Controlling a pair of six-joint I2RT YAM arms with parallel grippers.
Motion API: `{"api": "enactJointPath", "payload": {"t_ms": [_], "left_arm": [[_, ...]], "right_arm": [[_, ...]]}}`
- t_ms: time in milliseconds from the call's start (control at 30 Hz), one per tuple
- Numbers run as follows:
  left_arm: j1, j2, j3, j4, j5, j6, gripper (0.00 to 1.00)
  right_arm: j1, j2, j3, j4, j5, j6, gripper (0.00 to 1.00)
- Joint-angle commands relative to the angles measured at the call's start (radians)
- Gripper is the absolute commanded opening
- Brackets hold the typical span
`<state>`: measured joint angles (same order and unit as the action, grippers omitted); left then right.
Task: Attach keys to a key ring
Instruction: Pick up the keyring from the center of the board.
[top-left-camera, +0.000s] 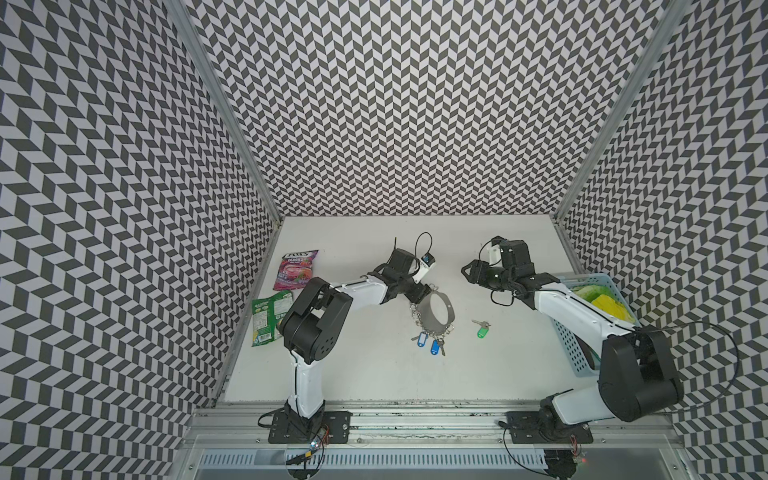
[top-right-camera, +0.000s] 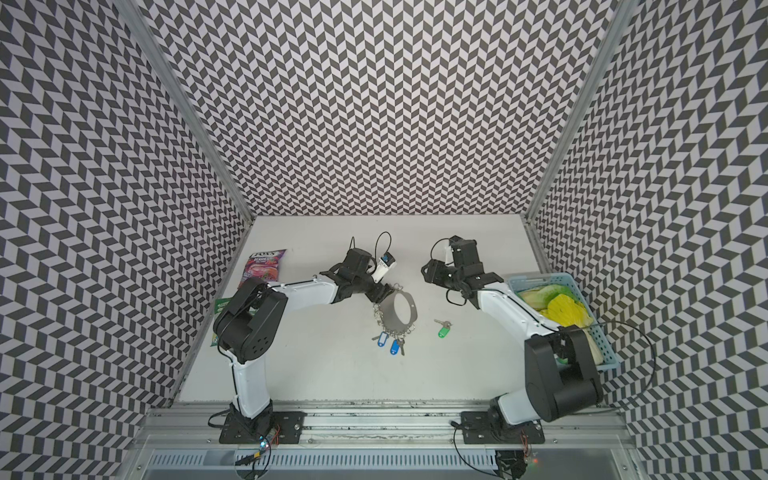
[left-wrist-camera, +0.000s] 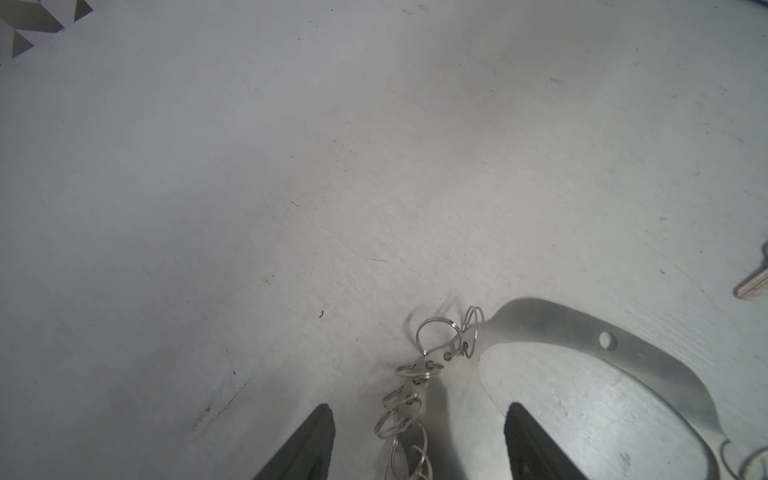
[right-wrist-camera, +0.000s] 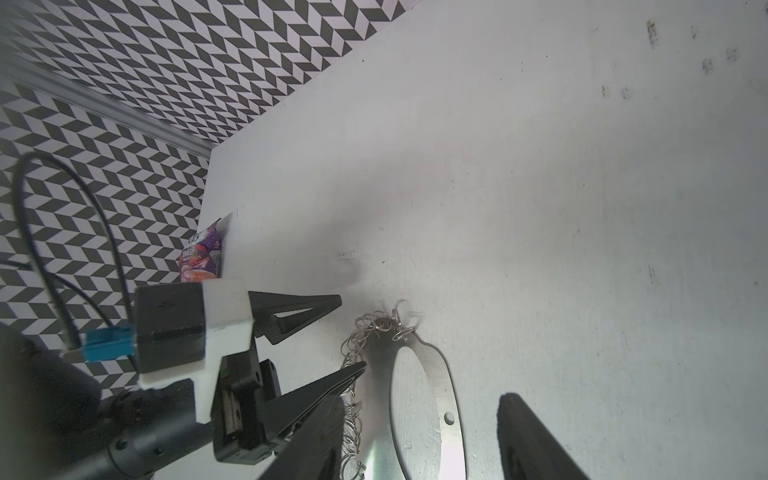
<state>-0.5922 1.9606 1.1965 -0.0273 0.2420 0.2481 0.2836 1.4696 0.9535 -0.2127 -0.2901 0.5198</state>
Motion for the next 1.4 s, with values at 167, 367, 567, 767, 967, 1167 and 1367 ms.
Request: {"api": "enactJointPath", "payload": {"t_ms": [167, 367, 567, 767, 967, 1167, 1367], "left_arm": [[0.032, 0.040, 0.030, -0.060, 0.050, 0.063, 0.61], [0.029, 0.075, 0.051, -0.060, 0.060, 0.054, 0.59], [0.029, 0.102, 0.070, -0.052, 0.058, 0.040, 0.53], [0.026, 0.125, 0.080, -0.053, 0.079, 0.028, 0.40], [0.020, 0.129, 0.056, -0.044, 0.110, 0.016, 0.24], [0.019, 0.124, 0.032, -0.047, 0.114, -0.002, 0.00], [0.020, 0.109, 0.023, -0.054, 0.122, -0.040, 0.00]], "right_arm": [[-0.021, -0.008, -0.003, 0.035, -0.023, -0.007, 0.62], [-0.024, 0.010, 0.003, 0.037, -0.033, -0.006, 0.62], [-0.024, 0.016, 0.004, 0.040, -0.038, -0.001, 0.61], [-0.024, 0.012, 0.001, 0.038, -0.037, 0.001, 0.61], [-0.024, 0.016, 0.001, 0.038, -0.034, 0.003, 0.62], [-0.024, 0.025, -0.001, 0.049, -0.052, 0.006, 0.62], [-0.021, 0.026, -0.007, 0.057, -0.067, 0.012, 0.61]]}}
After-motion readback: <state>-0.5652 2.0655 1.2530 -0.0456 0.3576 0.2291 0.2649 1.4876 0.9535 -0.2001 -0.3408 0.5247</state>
